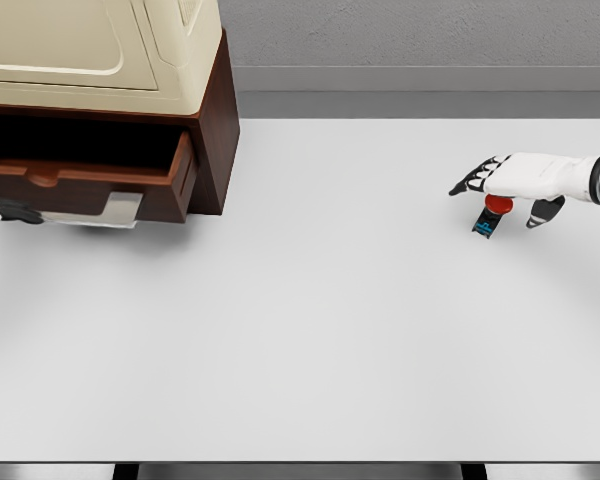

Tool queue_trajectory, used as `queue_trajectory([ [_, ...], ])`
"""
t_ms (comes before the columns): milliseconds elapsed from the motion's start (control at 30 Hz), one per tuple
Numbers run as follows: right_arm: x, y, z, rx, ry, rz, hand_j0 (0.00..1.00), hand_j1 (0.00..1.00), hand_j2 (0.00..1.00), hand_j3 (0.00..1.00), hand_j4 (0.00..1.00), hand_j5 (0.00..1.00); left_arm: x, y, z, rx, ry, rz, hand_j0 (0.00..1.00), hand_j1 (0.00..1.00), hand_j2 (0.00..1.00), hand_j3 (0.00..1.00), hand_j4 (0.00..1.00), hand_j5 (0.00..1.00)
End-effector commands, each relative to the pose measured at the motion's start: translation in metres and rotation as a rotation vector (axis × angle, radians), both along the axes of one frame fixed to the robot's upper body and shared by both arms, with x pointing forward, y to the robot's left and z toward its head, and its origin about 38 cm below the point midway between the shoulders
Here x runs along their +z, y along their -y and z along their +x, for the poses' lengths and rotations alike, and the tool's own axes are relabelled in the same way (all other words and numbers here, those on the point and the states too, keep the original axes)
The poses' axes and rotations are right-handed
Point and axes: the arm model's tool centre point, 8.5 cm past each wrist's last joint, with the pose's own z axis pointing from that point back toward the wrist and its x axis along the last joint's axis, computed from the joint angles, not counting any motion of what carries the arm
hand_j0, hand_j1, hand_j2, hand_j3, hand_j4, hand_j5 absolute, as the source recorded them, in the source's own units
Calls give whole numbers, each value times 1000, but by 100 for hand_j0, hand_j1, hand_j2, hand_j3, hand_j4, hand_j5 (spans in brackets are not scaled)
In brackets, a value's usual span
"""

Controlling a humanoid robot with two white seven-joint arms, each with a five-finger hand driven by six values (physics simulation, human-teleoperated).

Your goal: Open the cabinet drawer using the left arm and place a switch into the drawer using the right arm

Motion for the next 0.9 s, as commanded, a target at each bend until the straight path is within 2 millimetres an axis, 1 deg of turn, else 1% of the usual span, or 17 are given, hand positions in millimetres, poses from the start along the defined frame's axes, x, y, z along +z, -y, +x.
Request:
queue_trajectory([
  [0, 0, 0, 0, -2, -2, 1, 100, 100, 100, 100, 100, 100, -4, -8, -2, 12, -10, 65, 100, 100, 100, 100, 100, 100],
  [133, 0, 0, 0, -2, -2, 1, 100, 100, 100, 100, 100, 100, -2, -8, -2, 17, -8, 49, 100, 100, 100, 100, 100, 100],
  [267, 0, 0, -1, 0, 0, -1, 100, 100, 100, 100, 100, 100, 4, -9, 1, 32, 6, 18, 100, 100, 100, 100, 100, 100],
  [367, -3, -1, -2, 4, -9, -7, 100, 100, 100, 100, 100, 100, 8, -11, 2, 36, 17, 20, 100, 100, 100, 100, 100, 100],
  [400, -3, -1, -2, 5, -10, -6, 100, 100, 100, 100, 100, 100, 12, -11, 3, 36, 29, 19, 100, 100, 100, 100, 100, 100],
  [567, -3, -1, -2, 6, -9, -7, 99, 99, 99, 99, 99, 99, 16, -7, 4, 29, 39, 8, 100, 100, 100, 100, 100, 100],
  [633, -3, -1, -2, 5, -9, -8, 95, 95, 95, 95, 95, 95, 21, -7, 5, 29, 53, 4, 100, 100, 100, 100, 100, 100],
  [700, -3, 0, -2, 4, -9, -10, 89, 89, 89, 89, 89, 89, 26, -7, 6, 31, 65, -4, 100, 100, 100, 100, 100, 100],
  [767, -3, 0, -2, 4, -9, -8, 88, 88, 88, 88, 88, 88, 28, -7, 6, 35, 67, -19, 100, 100, 100, 100, 100, 100],
  [867, -2, 1, -2, 2, -9, -7, 85, 85, 85, 85, 85, 85, 29, -4, 6, 31, 66, -32, 100, 100, 100, 100, 100, 100],
])
